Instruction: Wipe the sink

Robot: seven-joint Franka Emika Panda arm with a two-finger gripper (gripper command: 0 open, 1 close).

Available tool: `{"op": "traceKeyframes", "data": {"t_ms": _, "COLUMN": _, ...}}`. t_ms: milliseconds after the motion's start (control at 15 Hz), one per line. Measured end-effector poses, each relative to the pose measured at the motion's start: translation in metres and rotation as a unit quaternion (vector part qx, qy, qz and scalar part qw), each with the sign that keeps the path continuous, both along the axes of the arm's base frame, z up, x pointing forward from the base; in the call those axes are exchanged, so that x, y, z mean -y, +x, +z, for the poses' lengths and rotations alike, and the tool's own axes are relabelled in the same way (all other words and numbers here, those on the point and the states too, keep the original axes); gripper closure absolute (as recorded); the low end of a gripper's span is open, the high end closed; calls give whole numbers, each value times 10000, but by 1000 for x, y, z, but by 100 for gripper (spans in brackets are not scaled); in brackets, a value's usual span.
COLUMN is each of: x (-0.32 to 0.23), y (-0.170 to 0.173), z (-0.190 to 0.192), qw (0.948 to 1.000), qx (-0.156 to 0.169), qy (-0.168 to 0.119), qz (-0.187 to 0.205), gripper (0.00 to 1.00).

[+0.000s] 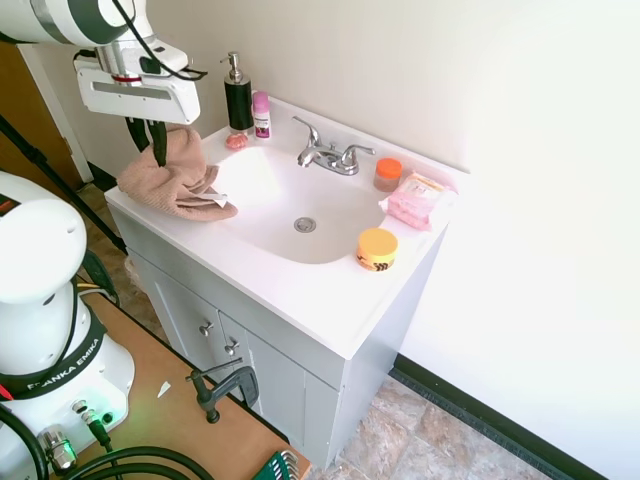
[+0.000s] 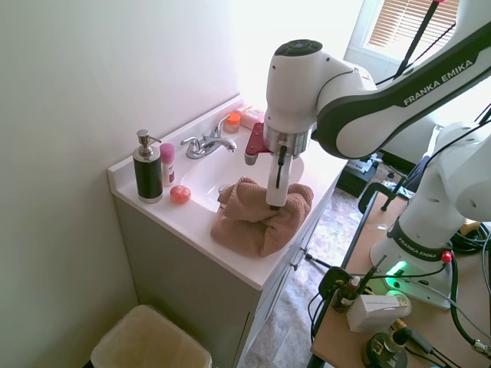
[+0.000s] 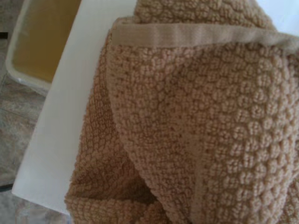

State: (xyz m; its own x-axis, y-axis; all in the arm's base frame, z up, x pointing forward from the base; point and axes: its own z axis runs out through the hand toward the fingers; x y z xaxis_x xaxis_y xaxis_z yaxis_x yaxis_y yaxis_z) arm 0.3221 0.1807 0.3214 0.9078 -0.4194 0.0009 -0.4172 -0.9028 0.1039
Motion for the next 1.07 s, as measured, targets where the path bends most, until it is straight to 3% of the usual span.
{"op": "traceKeyframes", "data": {"t_ms": 67, "x": -5, "y": -2, "z": -2, "qw": 10000, "qx": -7, "qy": -31, "qz": 77, "gripper": 100}}
{"op": "traceKeyframes", "data": {"t_ms": 133, "x": -9, "y": -4, "z": -5, "qw": 9999, "qx": -15, "qy": -55, "qz": 144, "gripper": 0}}
{"op": "traceKeyframes", "data": {"t_ms": 533, "x": -25, "y": -11, "z": -14, "qw": 9994, "qx": 42, "qy": -99, "qz": 327, "gripper": 0}}
{"op": "traceKeyframes", "data": {"t_ms": 1067, "x": -11, "y": -1, "z": -12, "qw": 10000, "qx": 37, "qy": -20, "qz": -49, "gripper": 0}}
